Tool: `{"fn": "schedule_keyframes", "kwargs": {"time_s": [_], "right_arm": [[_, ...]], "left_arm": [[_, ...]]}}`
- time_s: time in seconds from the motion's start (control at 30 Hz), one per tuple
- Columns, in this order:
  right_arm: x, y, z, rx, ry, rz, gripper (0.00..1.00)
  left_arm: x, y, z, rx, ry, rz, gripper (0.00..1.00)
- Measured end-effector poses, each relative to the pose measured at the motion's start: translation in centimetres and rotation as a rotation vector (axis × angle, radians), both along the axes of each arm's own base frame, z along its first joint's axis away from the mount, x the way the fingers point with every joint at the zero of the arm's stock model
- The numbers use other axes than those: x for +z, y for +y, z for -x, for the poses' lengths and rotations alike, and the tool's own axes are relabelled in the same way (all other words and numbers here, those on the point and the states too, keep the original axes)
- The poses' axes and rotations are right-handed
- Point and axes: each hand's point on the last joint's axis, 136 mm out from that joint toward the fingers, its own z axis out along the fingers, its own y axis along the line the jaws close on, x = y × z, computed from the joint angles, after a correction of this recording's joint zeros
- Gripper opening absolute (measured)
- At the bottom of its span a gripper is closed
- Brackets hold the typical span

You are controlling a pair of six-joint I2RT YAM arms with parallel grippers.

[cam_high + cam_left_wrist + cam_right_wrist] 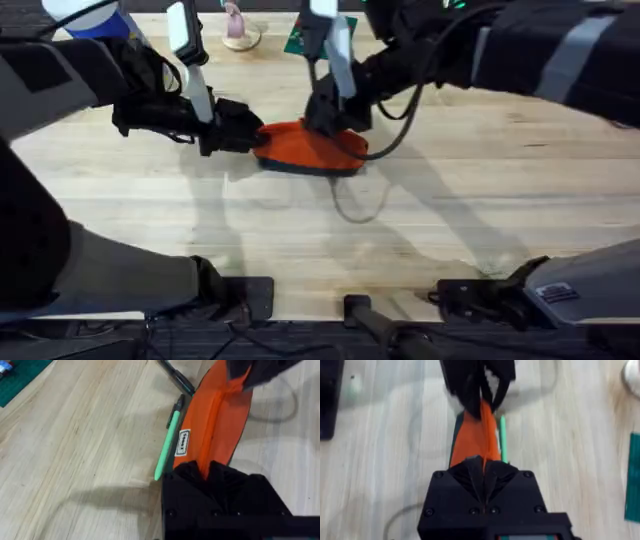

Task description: Unzip the bag, pick up the pens from the table one at a time and place them inside, then zip the bag closed.

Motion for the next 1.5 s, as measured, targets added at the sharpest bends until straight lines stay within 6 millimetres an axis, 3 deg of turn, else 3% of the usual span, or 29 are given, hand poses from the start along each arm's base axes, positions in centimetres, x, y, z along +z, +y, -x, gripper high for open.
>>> {"fn": "schedule_keyframes", "kwargs": {"time_s": [0.4, 0.87, 0.93, 1.1, 1.17, 1.5], "right_arm": [[-1.4, 4.9, 2.4, 0.086, -0.005, -0.028, 0.031], [-1.5, 5.1, 2.4, 0.086, -0.008, -0.028, 0.038], [-1.5, 5.1, 2.4, 0.077, -0.004, -0.026, 0.245], [-1.8, 4.9, 1.9, 0.044, -0.020, 0.006, 0.937], [-1.8, 4.6, 1.7, 0.029, -0.031, 0.022, 0.990], [-0.5, 4.1, 1.1, -0.001, -0.076, 0.025, 0.996]], "left_arm": [[0.0, 0.0, 0.2, 0.000, 0.009, 0.001, 0.041], [0.0, 0.0, 0.2, 0.000, 0.011, 0.002, 0.041], [0.0, 0.0, 0.1, 0.000, 0.008, 0.002, 0.041], [0.0, 0.0, 0.1, 0.000, 0.008, 0.001, 0.042], [0.0, 0.0, 0.1, 0.000, 0.008, 0.002, 0.041], [0.0, 0.0, 0.1, 0.000, 0.008, 0.002, 0.041]]}}
